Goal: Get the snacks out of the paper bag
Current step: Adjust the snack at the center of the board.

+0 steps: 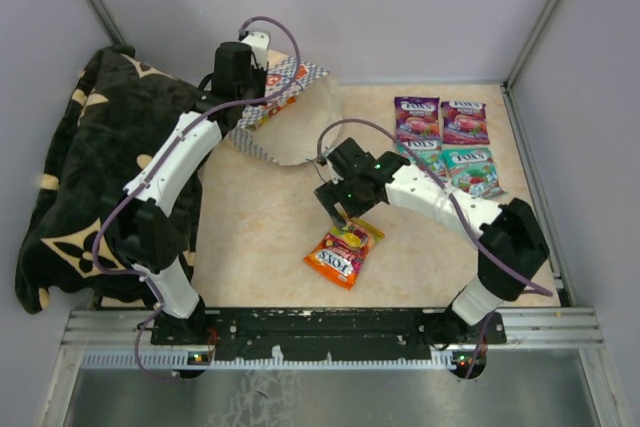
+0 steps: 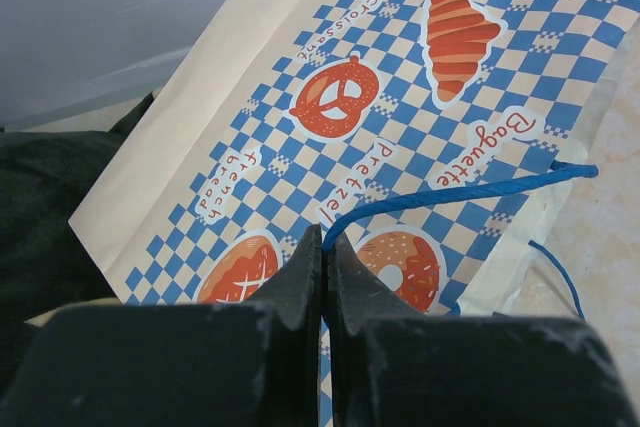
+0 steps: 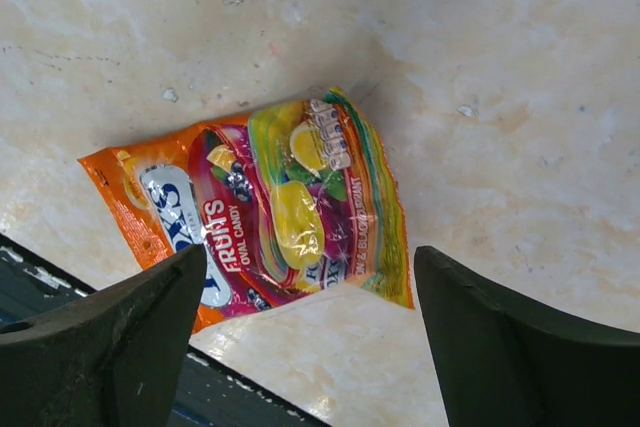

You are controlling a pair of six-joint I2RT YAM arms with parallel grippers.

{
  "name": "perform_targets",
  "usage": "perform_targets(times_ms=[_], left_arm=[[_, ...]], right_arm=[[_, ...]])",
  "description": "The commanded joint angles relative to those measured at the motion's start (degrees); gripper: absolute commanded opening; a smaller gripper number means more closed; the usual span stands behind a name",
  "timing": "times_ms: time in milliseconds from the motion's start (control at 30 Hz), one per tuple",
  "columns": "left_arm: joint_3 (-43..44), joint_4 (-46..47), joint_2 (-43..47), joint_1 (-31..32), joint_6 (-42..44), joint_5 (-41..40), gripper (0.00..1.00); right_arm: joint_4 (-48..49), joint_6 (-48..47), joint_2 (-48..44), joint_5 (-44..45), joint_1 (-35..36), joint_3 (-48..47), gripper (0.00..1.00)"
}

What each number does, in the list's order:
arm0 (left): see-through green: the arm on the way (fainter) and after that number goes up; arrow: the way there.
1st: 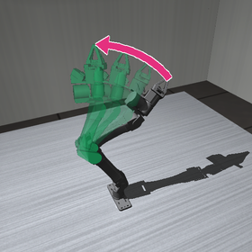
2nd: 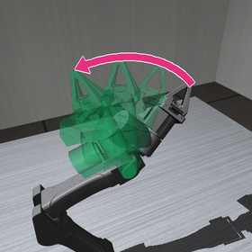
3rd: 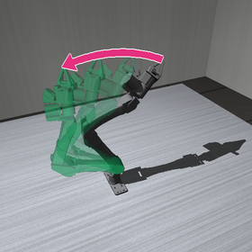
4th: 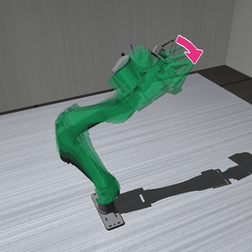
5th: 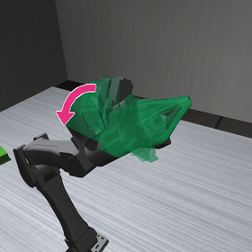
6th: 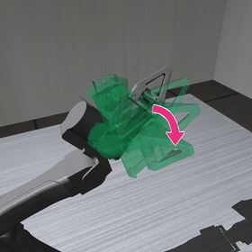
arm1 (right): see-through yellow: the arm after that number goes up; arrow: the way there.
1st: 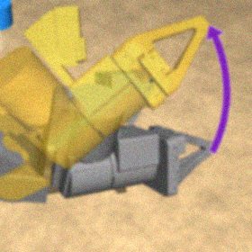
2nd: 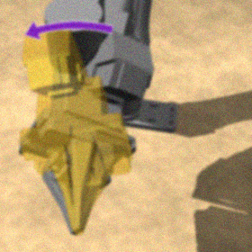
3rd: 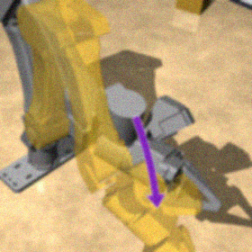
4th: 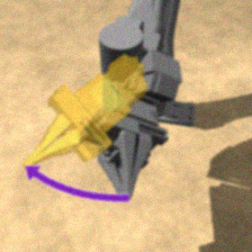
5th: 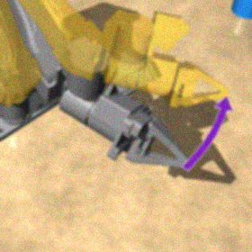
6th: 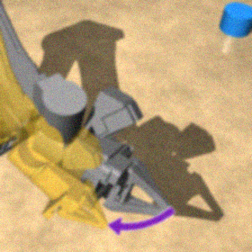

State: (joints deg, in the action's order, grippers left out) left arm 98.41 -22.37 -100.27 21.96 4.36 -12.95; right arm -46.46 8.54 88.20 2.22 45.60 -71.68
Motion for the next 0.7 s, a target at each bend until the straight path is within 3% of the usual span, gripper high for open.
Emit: perform_targets(times_ms=[0,267,367,467,533,667], left_arm=[[0.32,-0.33,1.89,-0.55,1.44,-0.93,0.00],[-0.37,-0.16,2.20,-0.82,1.02,-0.57,0.00],[-0.92,0.23,2.52,-0.82,1.33,-1.16,0.00],[-1.11,0.56,2.54,-0.97,1.29,-1.52,0.00],[-1.12,0.66,2.53,-1.11,1.16,-1.47,0.00],[-1.27,0.89,2.53,-1.51,0.40,-0.79,0.00]], right_arm=[[-1.42,-4.75,4.95,-6.45,1.09,-0.96,0.84],[4.05,-2.24,12.39,-8.14,2.82,7.70,0.78],[5.52,3.96,13.22,-1.68,2.89,9.80,0.87],[2.93,14.99,14.58,8.40,2.64,8.70,0.98],[-0.76,25.44,15.14,12.37,1.59,6.74,0.99],[2.69,46.34,11.15,8.06,-1.96,11.25,0.99]])
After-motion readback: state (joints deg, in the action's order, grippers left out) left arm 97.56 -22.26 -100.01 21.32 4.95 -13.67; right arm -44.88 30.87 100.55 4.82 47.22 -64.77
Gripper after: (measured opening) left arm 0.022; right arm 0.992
